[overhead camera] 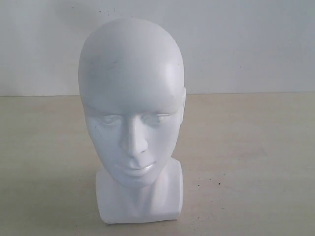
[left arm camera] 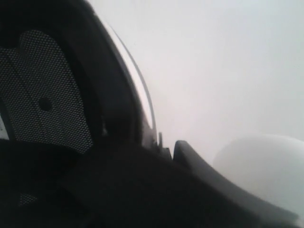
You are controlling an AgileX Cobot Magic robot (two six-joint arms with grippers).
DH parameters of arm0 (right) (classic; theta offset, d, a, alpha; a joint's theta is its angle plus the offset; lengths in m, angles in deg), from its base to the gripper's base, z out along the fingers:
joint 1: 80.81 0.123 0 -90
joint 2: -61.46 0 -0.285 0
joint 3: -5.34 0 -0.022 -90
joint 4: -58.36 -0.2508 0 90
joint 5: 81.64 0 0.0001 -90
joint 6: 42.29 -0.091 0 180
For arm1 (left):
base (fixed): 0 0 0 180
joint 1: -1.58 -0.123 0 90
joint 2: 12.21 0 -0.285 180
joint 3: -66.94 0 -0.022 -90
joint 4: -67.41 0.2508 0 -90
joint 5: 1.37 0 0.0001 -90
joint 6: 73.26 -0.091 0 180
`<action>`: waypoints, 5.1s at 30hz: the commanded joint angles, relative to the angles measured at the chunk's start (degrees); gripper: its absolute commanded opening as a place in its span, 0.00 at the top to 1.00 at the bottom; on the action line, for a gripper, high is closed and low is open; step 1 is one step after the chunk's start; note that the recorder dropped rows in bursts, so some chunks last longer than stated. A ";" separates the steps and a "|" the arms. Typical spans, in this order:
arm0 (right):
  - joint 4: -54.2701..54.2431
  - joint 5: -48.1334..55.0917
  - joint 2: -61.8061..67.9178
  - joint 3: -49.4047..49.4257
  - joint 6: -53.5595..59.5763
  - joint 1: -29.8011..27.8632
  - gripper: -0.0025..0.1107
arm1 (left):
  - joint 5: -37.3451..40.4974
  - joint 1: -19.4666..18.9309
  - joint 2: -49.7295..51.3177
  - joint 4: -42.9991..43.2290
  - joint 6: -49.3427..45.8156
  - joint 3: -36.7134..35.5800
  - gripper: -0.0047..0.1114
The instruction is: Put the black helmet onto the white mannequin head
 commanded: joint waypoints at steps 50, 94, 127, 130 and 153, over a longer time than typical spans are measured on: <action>0.08 -0.29 -0.25 -0.06 0.00 -0.37 0.98 | -26.30 0.04 -0.54 57.31 72.97 0.41 0.92; 0.37 -0.59 -0.25 -0.06 0.00 -0.37 0.98 | -87.70 0.04 16.15 79.04 154.53 -10.55 0.92; 0.50 -11.29 -0.25 -0.06 0.00 -0.37 0.98 | -87.70 0.16 30.72 86.72 168.70 7.71 0.92; 0.50 -15.54 -0.25 -0.06 0.00 -0.37 0.98 | -87.70 1.37 33.12 86.23 169.71 8.94 0.92; -7.00 -32.68 -0.25 -0.06 -9.71 -0.37 0.98 | -87.70 26.61 51.33 85.63 154.69 22.08 0.92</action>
